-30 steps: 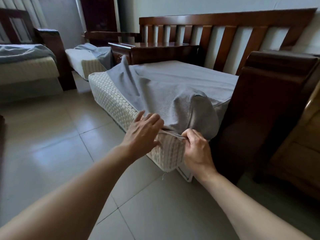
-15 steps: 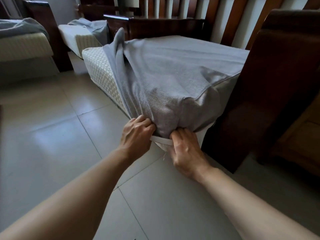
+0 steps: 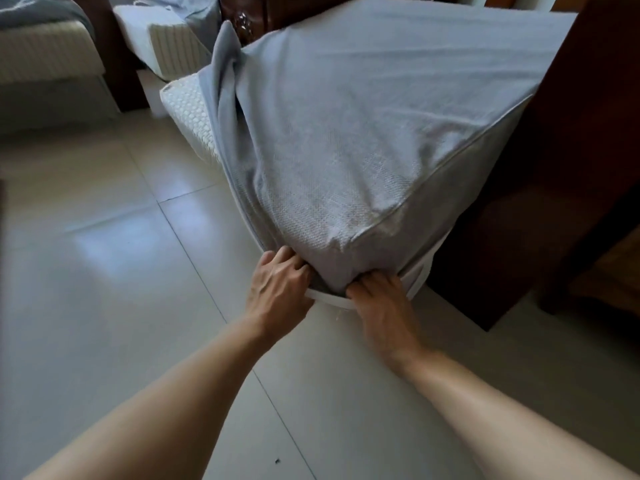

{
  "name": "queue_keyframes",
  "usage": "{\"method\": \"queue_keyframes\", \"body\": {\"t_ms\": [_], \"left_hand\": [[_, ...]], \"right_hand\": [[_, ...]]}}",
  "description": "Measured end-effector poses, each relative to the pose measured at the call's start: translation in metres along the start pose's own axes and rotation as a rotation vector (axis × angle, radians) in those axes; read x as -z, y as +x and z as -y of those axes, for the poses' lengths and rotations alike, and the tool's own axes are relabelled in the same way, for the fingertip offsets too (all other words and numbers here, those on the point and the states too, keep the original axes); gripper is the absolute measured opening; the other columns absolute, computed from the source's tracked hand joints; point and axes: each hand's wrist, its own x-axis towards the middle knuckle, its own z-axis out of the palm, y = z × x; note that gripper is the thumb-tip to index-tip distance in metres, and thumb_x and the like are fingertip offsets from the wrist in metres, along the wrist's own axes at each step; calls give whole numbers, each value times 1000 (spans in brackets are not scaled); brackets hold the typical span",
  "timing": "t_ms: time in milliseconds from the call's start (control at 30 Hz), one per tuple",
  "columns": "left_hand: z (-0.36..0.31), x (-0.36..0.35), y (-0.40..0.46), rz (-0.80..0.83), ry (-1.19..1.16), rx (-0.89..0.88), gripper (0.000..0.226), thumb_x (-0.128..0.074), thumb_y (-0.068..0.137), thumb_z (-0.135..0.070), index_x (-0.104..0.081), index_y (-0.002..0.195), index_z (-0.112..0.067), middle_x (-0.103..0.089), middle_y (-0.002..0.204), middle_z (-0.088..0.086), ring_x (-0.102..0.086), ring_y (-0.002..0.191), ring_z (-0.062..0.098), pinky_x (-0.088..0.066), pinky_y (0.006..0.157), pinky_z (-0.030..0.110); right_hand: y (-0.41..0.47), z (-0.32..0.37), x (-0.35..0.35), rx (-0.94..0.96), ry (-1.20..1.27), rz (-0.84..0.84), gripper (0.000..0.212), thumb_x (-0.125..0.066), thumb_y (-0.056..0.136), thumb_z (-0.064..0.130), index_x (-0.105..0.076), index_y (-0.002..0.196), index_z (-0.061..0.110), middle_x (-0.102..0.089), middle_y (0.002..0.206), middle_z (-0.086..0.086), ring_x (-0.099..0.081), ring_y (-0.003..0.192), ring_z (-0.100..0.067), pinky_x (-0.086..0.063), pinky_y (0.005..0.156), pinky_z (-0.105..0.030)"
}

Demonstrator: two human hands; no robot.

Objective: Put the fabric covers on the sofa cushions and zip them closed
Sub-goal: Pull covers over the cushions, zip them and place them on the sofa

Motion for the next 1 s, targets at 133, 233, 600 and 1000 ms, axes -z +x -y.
{"method": "queue_keyframes", "body": {"t_ms": [133, 233, 600, 1000], "left_hand": [[3, -5, -3, -68, 54, 4, 23, -74, 59, -18, -69, 81, -15, -66, 87, 1, -56, 86, 25, -34, 76, 30], [4, -2, -1, -133, 72, 12, 24, -74, 61, -14, -69, 85, -13, -66, 89, 3, -56, 87, 26, -36, 79, 33], [-4, 4, 2, -270, 91, 45, 79, -90, 40, -35, -38, 95, -14, -35, 101, 4, -38, 97, 25, -26, 99, 45], [-8, -25, 15, -518, 27, 66, 39, -64, 68, -20, -34, 90, -11, -32, 96, 6, -37, 93, 28, -30, 98, 53]], "right_hand": [[-2, 4, 0, 6, 51, -86, 22, -41, 68, 6, -62, 74, 9, -59, 75, -10, -50, 79, -29, -34, 77, -34], [2, 6, 7, 14, 74, -135, 21, -42, 65, 2, -60, 74, 10, -58, 76, -9, -49, 80, -28, -33, 77, -33], [16, 11, 29, 17, 105, -263, 26, -43, 65, -5, -60, 78, 8, -58, 79, -8, -46, 84, -23, -33, 78, -30], [19, 1, 0, 132, -85, -515, 25, -59, 76, -2, -40, 84, 13, -55, 75, -12, -42, 78, -25, -33, 74, -37]]}}
